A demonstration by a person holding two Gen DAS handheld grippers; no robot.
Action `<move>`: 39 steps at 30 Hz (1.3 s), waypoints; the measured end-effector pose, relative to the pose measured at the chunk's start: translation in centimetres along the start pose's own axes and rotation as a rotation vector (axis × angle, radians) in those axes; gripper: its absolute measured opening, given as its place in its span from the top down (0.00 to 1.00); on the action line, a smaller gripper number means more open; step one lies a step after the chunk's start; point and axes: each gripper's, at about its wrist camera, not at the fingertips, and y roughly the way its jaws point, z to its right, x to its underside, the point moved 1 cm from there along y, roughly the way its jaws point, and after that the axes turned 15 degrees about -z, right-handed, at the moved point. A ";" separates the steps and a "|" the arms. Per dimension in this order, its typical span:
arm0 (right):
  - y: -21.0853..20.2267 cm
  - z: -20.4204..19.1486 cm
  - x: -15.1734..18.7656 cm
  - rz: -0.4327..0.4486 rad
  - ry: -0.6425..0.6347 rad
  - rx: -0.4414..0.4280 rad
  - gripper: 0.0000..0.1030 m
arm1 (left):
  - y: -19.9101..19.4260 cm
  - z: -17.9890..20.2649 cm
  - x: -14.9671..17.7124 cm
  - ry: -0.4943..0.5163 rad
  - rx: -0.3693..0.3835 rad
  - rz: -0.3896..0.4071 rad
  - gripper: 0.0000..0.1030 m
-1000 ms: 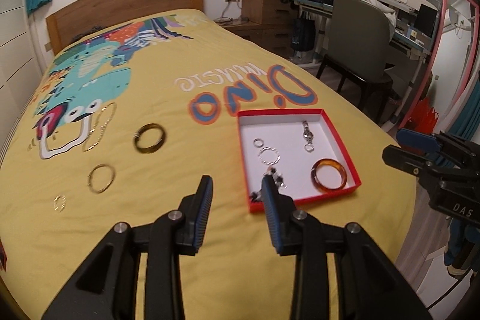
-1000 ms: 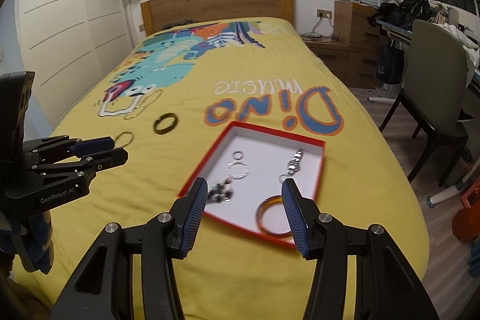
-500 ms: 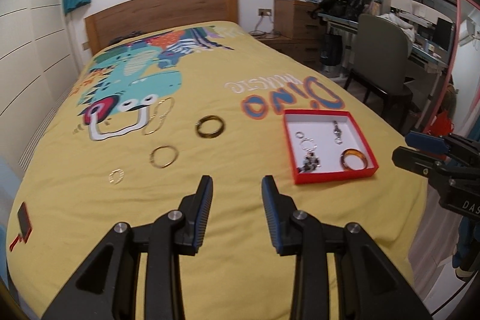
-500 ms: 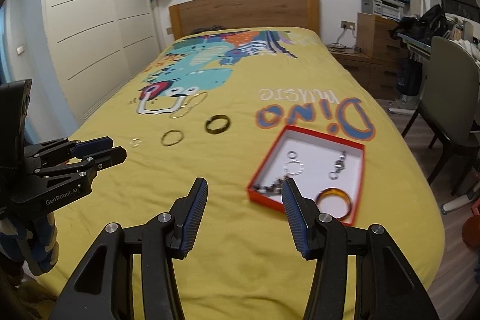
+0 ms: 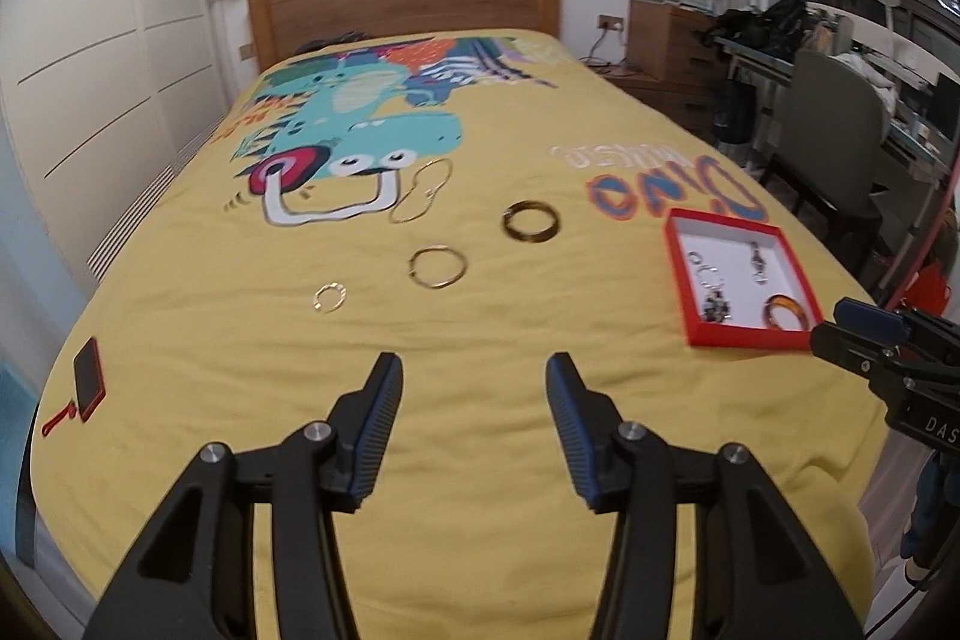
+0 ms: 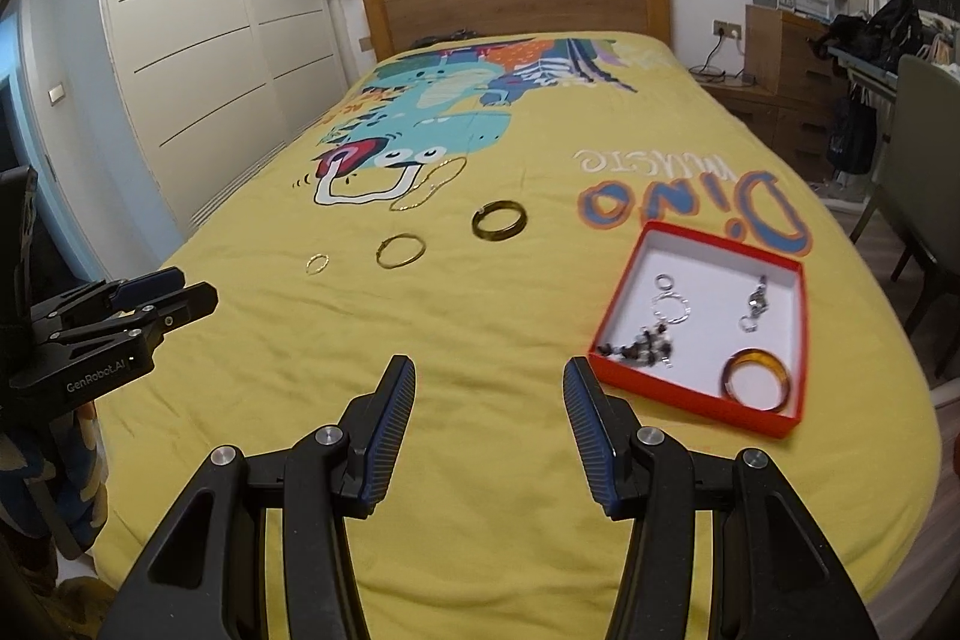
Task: Organize jewelry
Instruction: 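Withdraw both open tools from the red box toward the loose hoops, then grasp the twisted silver hoop with the left tool while the right tool grasps the large silver hoop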
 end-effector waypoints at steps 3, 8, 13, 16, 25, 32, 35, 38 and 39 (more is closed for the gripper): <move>1.3 -0.6 -0.3 -0.011 -0.004 -0.009 0.50 | 1.0 -1.1 0.1 -0.023 -0.007 -0.022 0.53; 3.2 -1.5 -0.9 -0.037 -0.011 -0.023 0.50 | 2.8 -2.7 0.2 -0.053 -0.014 -0.050 0.53; 4.9 -2.4 -2.0 -0.064 -0.036 -0.036 0.50 | 5.2 -4.7 0.5 -0.094 -0.011 -0.095 0.53; 6.5 -2.9 -2.8 -0.081 -0.048 -0.049 0.50 | 7.4 -6.6 0.5 -0.127 -0.025 -0.130 0.53; 13.7 -5.1 -7.3 -0.151 -0.115 -0.095 0.50 | 14.3 -12.5 -1.5 -0.233 -0.024 -0.205 0.53; 20.5 -6.2 -11.8 -0.196 -0.135 -0.118 0.51 | 20.3 -17.5 -5.5 -0.331 -0.018 -0.250 0.53; 23.1 -6.4 -13.8 -0.203 -0.127 -0.132 0.54 | 22.5 -18.9 -7.3 -0.351 0.004 -0.259 0.53; 25.5 -6.5 -15.8 -0.209 -0.116 -0.140 0.55 | 24.7 -19.5 -8.9 -0.347 0.008 -0.276 0.54; 26.2 -6.5 -16.3 -0.212 -0.109 -0.145 0.57 | 25.4 -19.6 -9.3 -0.346 0.001 -0.284 0.54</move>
